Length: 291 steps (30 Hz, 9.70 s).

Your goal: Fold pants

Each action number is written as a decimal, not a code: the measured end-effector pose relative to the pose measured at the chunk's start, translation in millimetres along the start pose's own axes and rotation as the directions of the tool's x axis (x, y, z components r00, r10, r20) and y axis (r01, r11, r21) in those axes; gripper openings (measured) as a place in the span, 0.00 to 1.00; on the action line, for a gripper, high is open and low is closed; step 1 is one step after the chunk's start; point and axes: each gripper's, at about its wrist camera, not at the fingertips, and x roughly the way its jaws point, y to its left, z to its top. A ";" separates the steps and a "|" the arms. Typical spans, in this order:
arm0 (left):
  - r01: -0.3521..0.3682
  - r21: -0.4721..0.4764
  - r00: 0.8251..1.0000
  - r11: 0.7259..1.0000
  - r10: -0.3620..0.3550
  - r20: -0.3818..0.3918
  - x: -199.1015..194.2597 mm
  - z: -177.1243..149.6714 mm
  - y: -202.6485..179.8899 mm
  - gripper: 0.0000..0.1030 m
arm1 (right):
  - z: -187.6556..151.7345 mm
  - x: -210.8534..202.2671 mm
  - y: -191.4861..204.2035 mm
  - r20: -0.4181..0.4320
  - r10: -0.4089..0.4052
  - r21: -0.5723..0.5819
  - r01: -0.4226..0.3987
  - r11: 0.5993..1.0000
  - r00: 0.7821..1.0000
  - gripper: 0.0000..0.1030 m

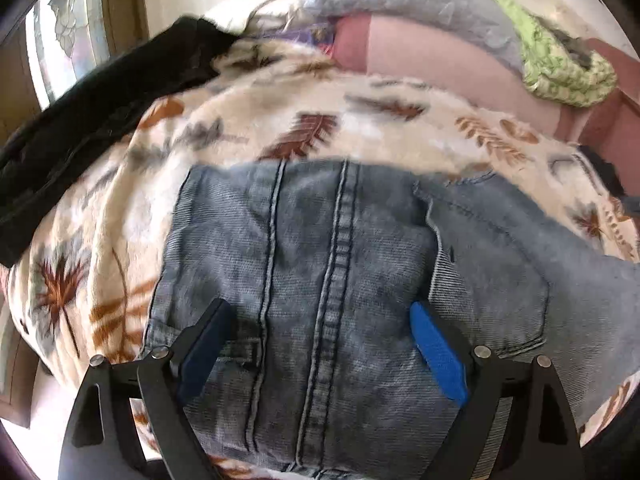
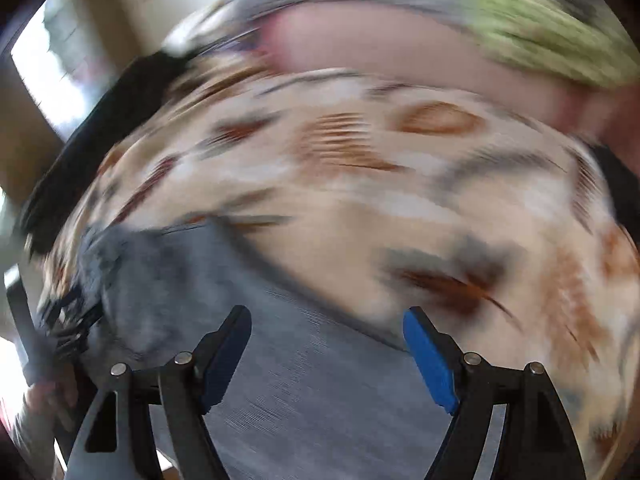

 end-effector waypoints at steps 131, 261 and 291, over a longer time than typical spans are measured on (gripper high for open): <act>0.280 0.044 0.951 0.959 -0.270 -0.149 -25.9 14.1 -151.8 0.99 | -112.4 -108.0 4.9 0.314 -0.152 0.305 0.053 0.951 0.937 0.19; 0.188 -0.417 0.982 0.889 -0.178 0.064 -73.8 -23.5 29.8 1.00 | -156.7 5.1 -33.9 0.310 0.477 0.462 -0.569 0.680 0.823 0.81; 0.312 -0.788 0.925 0.531 -0.359 0.124 -12.7 -52.4 102.3 0.87 | -17.1 121.3 117.7 0.112 0.708 0.498 -0.655 0.567 0.698 0.85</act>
